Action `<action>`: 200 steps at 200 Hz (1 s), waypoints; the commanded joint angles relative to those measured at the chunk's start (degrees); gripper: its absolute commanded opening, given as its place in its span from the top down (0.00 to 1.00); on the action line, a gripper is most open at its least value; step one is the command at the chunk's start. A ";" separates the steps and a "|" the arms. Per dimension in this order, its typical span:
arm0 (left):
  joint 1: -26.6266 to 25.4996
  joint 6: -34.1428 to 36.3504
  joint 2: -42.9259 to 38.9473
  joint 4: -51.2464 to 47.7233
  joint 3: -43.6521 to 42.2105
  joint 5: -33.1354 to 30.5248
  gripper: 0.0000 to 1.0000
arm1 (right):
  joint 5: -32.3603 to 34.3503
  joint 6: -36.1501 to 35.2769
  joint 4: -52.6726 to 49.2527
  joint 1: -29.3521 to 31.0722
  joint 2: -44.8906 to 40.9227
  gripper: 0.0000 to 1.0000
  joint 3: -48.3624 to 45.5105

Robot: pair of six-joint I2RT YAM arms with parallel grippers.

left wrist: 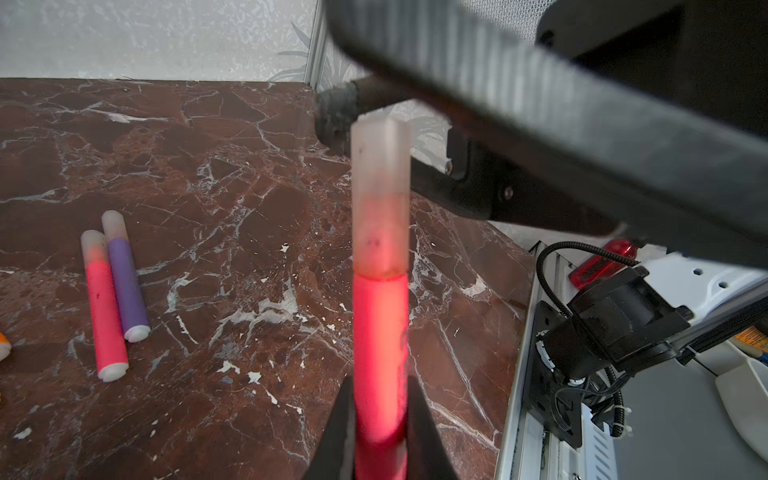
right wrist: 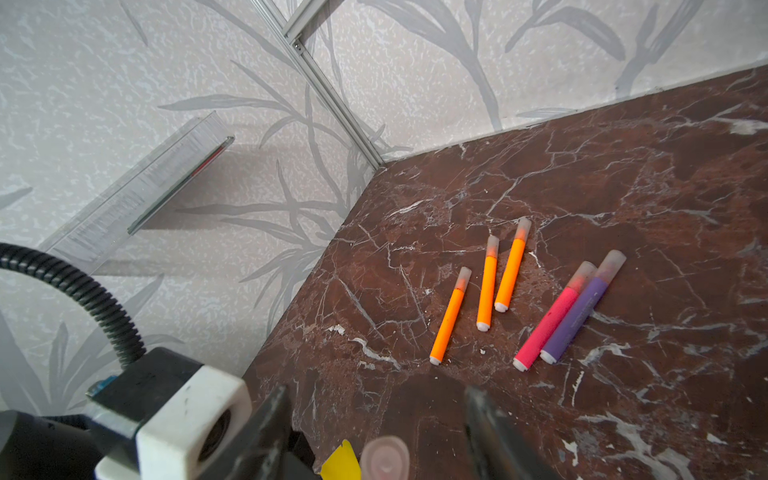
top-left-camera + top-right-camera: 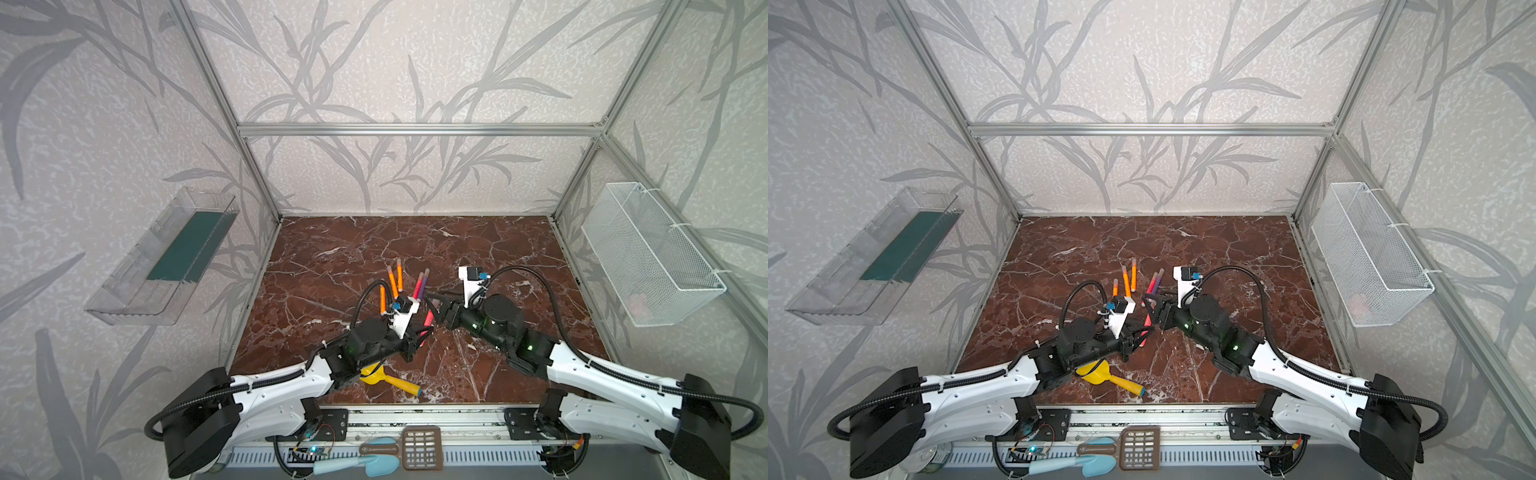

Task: Insert the pens into the pen caps
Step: 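Push the cap down over the marker tip with the right gripper, then open the right gripper and draw it back from the capped marker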

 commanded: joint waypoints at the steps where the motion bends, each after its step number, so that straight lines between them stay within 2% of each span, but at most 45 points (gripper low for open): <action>1: -0.15 1.47 0.21 1.81 0.65 -0.41 1.00 | -2.19 0.55 0.76 -0.28 1.30 0.52 2.20; 18: -0.15 1.56 0.02 1.81 0.64 -0.97 1.00 | -2.81 1.24 0.85 -0.29 2.06 0.61 2.32; 45: -0.15 1.40 -0.10 1.52 0.79 -1.76 1.00 | -3.54 1.57 1.48 -0.30 2.85 0.64 2.00; 63: -0.17 1.22 -0.16 0.75 1.12 -2.57 1.00 | -3.63 1.39 1.30 -0.31 3.14 0.82 1.85; 87: -0.06 1.22 -0.36 0.41 0.98 -3.51 1.00 | -3.89 0.99 0.80 -0.30 2.80 1.00 1.41; 128: 1.92 0.92 -1.21 -0.46 2.40 -3.88 1.00 | -7.13 -0.99 1.27 -0.33 1.73 1.00 -1.60; 151: 6.19 -1.08 -2.24 -2.03 4.91 2.97 1.00 | -9.46 -2.31 7.33 -0.29 2.73 1.00 -5.90; 173: 8.33 -0.84 -3.86 -3.27 6.77 6.40 1.00 | -11.39 -5.16 11.31 -0.22 3.30 1.00 -9.14; 200: 10.57 0.01 -5.71 -5.31 9.01 9.18 1.00 | -6.96 -5.99 11.54 2.85 3.77 1.00 -11.19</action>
